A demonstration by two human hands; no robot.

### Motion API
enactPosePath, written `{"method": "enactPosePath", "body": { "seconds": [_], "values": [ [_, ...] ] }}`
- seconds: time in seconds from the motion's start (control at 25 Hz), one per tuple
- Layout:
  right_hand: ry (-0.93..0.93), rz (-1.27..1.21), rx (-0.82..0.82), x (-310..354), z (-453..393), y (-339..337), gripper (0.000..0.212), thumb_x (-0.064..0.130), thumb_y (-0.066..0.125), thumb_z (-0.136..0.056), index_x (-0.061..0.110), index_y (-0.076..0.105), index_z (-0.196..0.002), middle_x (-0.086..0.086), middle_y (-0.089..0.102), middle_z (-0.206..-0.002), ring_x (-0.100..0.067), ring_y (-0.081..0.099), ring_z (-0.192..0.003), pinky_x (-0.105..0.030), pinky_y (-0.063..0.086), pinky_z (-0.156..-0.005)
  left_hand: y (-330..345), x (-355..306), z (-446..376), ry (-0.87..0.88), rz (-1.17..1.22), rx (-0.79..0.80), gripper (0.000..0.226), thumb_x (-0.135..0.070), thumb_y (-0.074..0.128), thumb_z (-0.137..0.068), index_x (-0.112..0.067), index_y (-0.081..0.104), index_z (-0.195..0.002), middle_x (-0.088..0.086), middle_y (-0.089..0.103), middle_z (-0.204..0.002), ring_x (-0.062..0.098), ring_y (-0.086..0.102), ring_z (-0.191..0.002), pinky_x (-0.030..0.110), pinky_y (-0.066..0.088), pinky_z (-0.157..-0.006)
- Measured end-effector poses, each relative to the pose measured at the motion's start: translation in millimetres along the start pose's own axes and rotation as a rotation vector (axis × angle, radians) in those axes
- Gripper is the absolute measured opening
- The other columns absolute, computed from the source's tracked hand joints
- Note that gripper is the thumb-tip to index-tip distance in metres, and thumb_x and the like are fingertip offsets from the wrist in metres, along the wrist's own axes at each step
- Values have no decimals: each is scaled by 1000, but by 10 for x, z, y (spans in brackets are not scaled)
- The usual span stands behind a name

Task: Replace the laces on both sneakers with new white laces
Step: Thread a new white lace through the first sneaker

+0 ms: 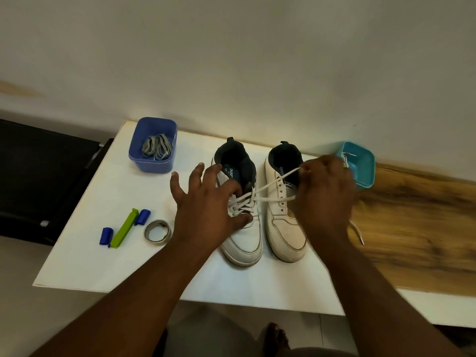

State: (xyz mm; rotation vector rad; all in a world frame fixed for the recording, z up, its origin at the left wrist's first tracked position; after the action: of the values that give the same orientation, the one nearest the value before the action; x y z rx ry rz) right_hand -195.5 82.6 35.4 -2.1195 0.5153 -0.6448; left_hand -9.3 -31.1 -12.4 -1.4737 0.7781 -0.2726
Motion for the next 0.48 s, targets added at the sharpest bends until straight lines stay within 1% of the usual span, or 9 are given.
{"method": "enactPosePath", "body": {
  "seconds": [0.08, 0.12, 0.16, 0.24, 0.32, 0.36, 0.4, 0.44, 0.48],
  "values": [
    [342, -227, -184, -349, -159, -205, 17, 21, 58, -101, 13, 65, -115, -16, 53, -127, -32, 53, -118, -37, 46, -96, -1, 13, 6, -7, 14, 2, 58, -83, 61, -71, -47, 55, -116, -4, 27, -162, 27, 13, -153, 65, 3, -117],
    [421, -317, -215, -416, -164, -248, 20, 22, 59, -101, 15, 64, -119, -15, 50, -132, -30, 51, -124, -40, 46, -103, -2, 14, 7, -11, 13, 7, 58, -83, 61, -71, -47, 54, -117, -4, 27, -162, 27, 13, -153, 65, 3, -117],
    [380, -297, -190, -360, -154, -246, 25, 24, 60, -99, 19, 64, -123, -14, 48, -137, -30, 46, -130, -45, 43, -108, -2, 12, 6, -11, 8, 11, 59, -83, 61, -71, -47, 54, -118, -4, 27, -162, 27, 13, -153, 65, 3, -117],
    [89, -129, 39, -51, -41, -86, 32, 25, 67, -95, 27, 67, -126, -10, 44, -149, -33, 35, -141, -53, 32, -114, -1, -4, -9, -2, -1, 8, 62, -84, 61, -71, -46, 54, -120, -3, 28, -162, 27, 14, -153, 65, 3, -116],
    [-152, 3, 296, 255, 201, 209, 27, 26, 72, -91, 30, 73, -118, -7, 41, -158, -36, 22, -151, -58, 21, -116, -2, -4, -17, -3, -14, 17, 63, -84, 59, -71, -46, 52, -121, -4, 27, -162, 26, 14, -154, 65, 3, -117],
    [-202, 35, 356, 339, 286, 297, 21, 26, 73, -90, 30, 76, -111, -6, 43, -158, -36, 20, -153, -59, 19, -116, -2, 6, -14, -4, -20, 21, 64, -85, 59, -71, -47, 52, -122, -4, 26, -163, 25, 13, -154, 65, 3, -117],
    [-226, 43, 361, 355, 293, 330, 14, 26, 74, -91, 30, 78, -103, -6, 47, -156, -36, 22, -153, -60, 18, -116, 1, 21, -9, -4, -23, 20, 64, -86, 58, -71, -47, 51, -121, -5, 26, -163, 25, 14, -154, 65, 3, -117],
    [-209, 30, 311, 314, 235, 293, 10, 26, 73, -91, 30, 78, -99, -5, 52, -151, -36, 27, -150, -59, 19, -116, -2, 33, -4, -3, -24, 16, 63, -86, 58, -70, -47, 51, -120, -6, 27, -163, 24, 14, -154, 65, 3, -117],
    [-129, 3, 215, 203, 135, 208, 9, 28, 72, -91, 31, 78, -97, -3, 56, -146, -35, 33, -146, -58, 22, -116, -6, 44, -3, 0, -21, 15, 62, -86, 59, -70, -47, 52, -118, -6, 28, -162, 25, 14, -154, 66, 3, -116]
  ]
}}
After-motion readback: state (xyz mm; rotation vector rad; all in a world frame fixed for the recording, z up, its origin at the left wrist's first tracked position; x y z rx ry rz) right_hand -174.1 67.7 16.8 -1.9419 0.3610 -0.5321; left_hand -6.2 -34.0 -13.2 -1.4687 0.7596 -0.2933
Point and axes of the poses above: each hand's wrist, its own z-axis away from the middle knuckle, its own y-axis out of the palm, x = y × z, the point moved 4 cm from there along -z, towards the middle knuckle
